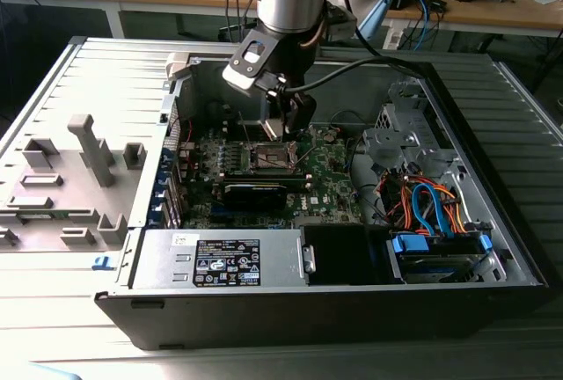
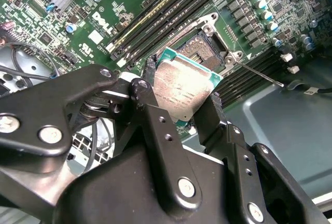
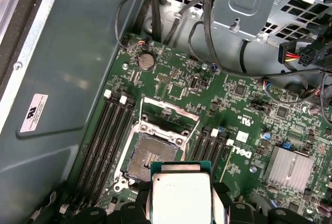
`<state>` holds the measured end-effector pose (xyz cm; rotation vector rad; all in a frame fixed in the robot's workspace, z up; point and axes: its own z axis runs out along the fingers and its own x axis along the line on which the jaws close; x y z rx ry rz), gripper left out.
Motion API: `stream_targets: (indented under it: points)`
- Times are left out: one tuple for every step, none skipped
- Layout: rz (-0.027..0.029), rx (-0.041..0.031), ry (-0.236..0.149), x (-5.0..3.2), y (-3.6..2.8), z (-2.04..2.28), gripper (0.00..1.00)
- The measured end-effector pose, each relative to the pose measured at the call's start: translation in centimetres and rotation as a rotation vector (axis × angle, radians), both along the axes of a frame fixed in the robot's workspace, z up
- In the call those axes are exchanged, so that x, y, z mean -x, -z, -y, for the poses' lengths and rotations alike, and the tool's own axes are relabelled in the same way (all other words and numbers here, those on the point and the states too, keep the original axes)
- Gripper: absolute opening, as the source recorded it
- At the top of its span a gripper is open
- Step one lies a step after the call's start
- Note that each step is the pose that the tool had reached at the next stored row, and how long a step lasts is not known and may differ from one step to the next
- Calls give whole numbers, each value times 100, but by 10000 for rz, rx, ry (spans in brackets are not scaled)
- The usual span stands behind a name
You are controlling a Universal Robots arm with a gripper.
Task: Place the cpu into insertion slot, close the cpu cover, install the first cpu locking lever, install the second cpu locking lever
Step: 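Place the cpu into insertion slot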
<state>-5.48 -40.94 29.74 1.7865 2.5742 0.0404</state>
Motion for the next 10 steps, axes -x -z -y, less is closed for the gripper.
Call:
stream_targets:
  points:
    - [0,0,32,0,0,0,55]
    - [0,0,67,0,0,0,55]
    - [0,0,108,0,0,0,55]
    - [0,0,134,0,0,0,55]
    - [0,0,165,0,0,0,55]
    - [0,0,196,0,0,0,55]
    - [0,0,230,0,1,0,55]
    - [0,0,262,0,1,0,55]
    - [0,0,326,0,1,0,55]
    - [-1,0,380,0,1,0,55]
